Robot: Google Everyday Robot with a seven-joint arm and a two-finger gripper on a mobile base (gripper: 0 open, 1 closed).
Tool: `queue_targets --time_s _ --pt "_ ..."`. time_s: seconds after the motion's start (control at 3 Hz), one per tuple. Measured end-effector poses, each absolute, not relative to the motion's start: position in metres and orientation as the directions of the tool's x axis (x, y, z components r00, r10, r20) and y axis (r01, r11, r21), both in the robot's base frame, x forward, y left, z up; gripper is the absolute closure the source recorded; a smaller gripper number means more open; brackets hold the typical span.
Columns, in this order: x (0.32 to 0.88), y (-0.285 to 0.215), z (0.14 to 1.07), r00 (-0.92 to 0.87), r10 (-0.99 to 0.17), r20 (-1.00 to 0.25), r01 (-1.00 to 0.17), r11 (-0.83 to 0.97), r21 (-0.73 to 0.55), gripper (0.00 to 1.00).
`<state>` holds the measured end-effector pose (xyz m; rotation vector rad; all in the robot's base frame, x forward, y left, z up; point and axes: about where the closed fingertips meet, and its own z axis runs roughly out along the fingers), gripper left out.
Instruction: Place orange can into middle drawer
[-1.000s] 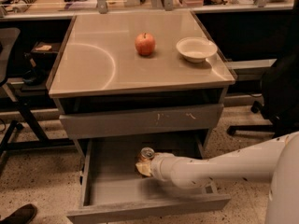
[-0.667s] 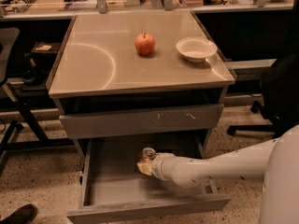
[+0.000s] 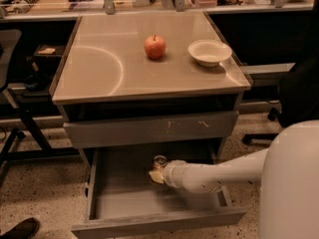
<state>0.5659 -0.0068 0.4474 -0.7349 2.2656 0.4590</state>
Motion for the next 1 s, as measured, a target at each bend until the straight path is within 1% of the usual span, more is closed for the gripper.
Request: queue_targets --time_s 0.33,0.67,1.0 --pt "0.572 -0.011 0.436 -0.595 -0.388 -0.704 -0.615 0.784 0.088 1.00" --pt "0.573 -0.018 0.417 -0.603 -0.373 -0.705 -0.583 0.809 0.070 1.00" --pt "0.573 -0.018 0.417 -0.603 -0.373 -0.705 -0.583 0.809 0.070 1.00"
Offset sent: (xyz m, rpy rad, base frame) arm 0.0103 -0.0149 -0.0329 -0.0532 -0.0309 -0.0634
